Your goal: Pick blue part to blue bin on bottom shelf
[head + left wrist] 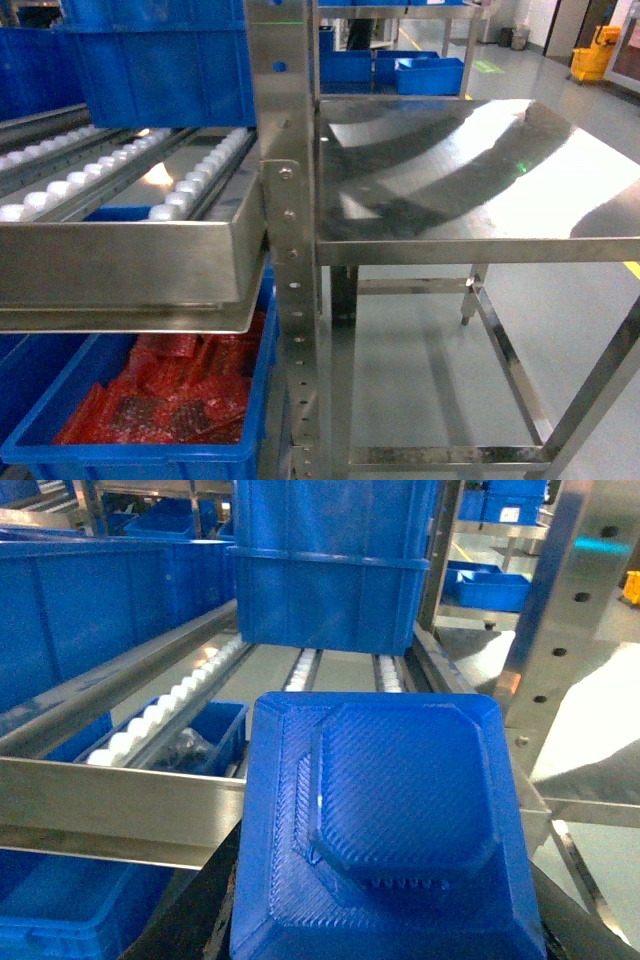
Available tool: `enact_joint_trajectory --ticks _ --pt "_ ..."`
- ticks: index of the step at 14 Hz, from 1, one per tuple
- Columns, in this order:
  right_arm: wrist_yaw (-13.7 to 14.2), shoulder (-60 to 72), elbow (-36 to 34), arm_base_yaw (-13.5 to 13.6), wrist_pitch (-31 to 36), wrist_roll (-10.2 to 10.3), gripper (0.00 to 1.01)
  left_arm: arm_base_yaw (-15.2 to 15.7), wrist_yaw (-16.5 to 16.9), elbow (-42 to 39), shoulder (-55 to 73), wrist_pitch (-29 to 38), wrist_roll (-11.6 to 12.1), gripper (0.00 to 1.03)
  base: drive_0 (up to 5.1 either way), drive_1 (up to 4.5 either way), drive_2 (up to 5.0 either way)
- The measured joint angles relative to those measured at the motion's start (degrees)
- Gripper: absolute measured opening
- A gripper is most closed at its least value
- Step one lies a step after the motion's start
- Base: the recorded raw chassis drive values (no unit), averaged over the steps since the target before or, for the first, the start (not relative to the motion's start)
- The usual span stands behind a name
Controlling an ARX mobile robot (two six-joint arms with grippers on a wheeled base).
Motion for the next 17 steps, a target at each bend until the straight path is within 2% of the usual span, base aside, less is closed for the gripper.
enact_joint_trajectory --ticks 17 --pt "0.04 0.00 0.00 0.00 -0.24 0.00 0.98 0.00 0.07 0.00 0.15 -0.07 0.00 0.43 -5.1 2.40 2.4"
